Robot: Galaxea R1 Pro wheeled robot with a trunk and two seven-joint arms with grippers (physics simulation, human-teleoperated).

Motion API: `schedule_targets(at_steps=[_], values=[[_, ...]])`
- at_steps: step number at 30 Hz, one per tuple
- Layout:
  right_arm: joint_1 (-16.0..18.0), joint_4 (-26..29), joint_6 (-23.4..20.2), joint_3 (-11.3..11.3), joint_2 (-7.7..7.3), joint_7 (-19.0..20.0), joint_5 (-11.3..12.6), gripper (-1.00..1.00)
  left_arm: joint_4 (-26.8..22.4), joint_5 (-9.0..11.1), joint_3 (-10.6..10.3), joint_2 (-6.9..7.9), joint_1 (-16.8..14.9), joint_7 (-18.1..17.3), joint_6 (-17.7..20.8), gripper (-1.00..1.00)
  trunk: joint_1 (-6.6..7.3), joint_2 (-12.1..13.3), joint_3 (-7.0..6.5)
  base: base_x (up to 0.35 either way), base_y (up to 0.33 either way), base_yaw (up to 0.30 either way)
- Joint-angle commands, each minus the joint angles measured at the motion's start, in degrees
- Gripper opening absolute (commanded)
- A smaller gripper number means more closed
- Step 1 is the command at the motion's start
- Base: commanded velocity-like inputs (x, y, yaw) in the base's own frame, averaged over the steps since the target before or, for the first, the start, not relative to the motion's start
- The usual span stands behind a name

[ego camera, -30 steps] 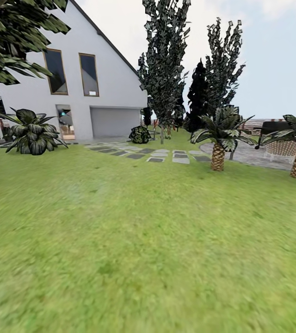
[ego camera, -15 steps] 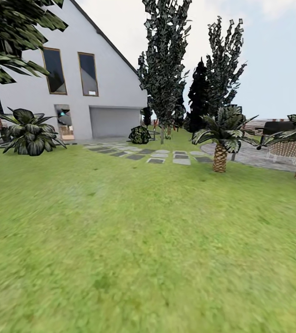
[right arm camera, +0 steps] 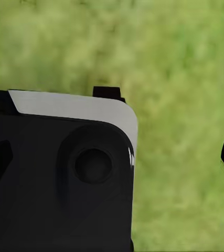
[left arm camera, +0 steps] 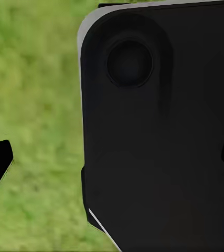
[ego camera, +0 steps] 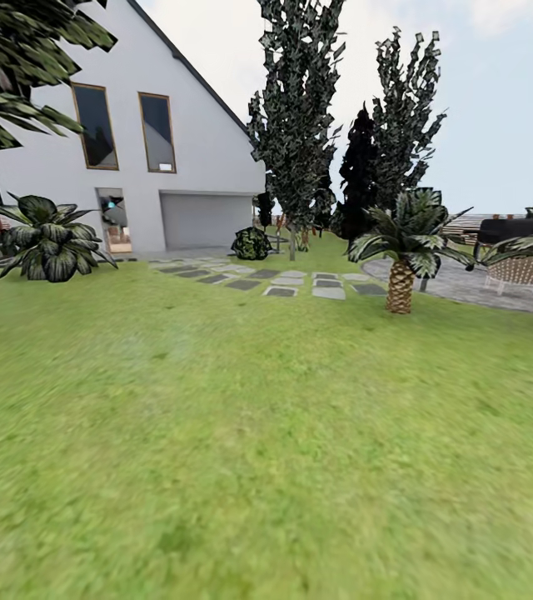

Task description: Take the three Easter eggs out of the wicker basket on the lawn in the garden, then place them on the lawn next to a single tree (choose any tree) so that all three eggs are next to the same tree and none are left in the basket.

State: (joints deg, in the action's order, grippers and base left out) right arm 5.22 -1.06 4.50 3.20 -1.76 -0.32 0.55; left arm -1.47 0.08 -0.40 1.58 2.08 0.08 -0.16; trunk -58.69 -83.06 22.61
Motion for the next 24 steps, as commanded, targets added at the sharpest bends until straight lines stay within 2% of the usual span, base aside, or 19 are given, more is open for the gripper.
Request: schedule_targets(at_steps=[1,24], values=[[0.1,-0.1,0.2,0.3,0.00,0.0,0.1,1.00,-0.1,0.0,0.0,0.00,0.0,0.0,0.0,1.00,-0.04,0.0,0.05,0.338,0.000,0.000],[0.1,-0.1,0.2,0.4,0.00,0.0,0.0,1.00,-0.1,0.0,0.0,0.00,0.0,0.0,0.0,1.00,-0.04,0.0,0.05,0.338,0.000,0.000]])
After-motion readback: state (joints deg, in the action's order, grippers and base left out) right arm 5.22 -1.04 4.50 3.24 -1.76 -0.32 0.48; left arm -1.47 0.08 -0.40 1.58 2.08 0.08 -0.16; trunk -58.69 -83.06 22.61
